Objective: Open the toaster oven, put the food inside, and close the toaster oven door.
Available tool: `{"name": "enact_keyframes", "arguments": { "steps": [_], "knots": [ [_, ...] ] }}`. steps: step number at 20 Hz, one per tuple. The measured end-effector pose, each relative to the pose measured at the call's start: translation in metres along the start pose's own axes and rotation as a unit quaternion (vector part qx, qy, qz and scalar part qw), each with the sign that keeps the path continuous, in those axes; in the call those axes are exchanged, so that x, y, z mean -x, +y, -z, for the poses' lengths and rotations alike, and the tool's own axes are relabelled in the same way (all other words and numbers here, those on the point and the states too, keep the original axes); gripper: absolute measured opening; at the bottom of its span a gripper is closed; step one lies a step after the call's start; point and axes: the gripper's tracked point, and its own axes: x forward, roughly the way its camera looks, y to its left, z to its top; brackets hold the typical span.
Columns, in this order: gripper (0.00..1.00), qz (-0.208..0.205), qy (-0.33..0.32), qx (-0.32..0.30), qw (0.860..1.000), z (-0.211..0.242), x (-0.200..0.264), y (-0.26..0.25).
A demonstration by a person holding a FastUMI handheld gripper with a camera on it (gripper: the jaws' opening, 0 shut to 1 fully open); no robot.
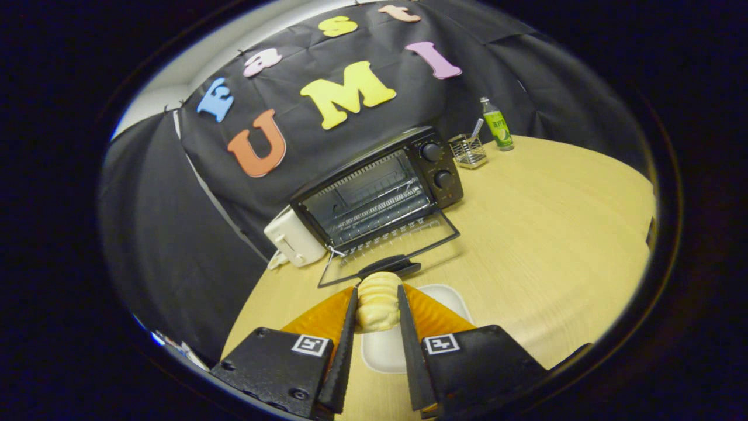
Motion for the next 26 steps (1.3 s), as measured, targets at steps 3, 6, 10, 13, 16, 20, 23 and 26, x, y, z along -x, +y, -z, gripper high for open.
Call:
{"name": "enact_keyframes", "arguments": {
  "steps": [3,6,10,13,16,20,23,26],
  "knots": [
    [0.46,-0.020,-0.032,-0.052,0.998,-0.016,-0.010,0.008],
    [0.46,-0.041,-0.059,-0.073,0.995,-0.027,-0.019,0.013],
    [0.46,-0.070,-0.082,-0.109,0.988,-0.046,-0.036,0.018],
    [0.46,-0.085,-0.093,-0.136,0.983,-0.062,-0.056,0.016],
    [0.45,-0.091,-0.108,-0.154,0.978,-0.075,-0.077,0.013],
    [0.45,-0.083,-0.119,-0.170,0.975,-0.099,-0.113,0.006],
    [0.45,-0.065,-0.124,-0.175,0.975,-0.118,-0.144,0.000],
    [0.46,-0.060,-0.129,-0.180,0.973,-0.131,-0.170,0.000]
  ]
}}
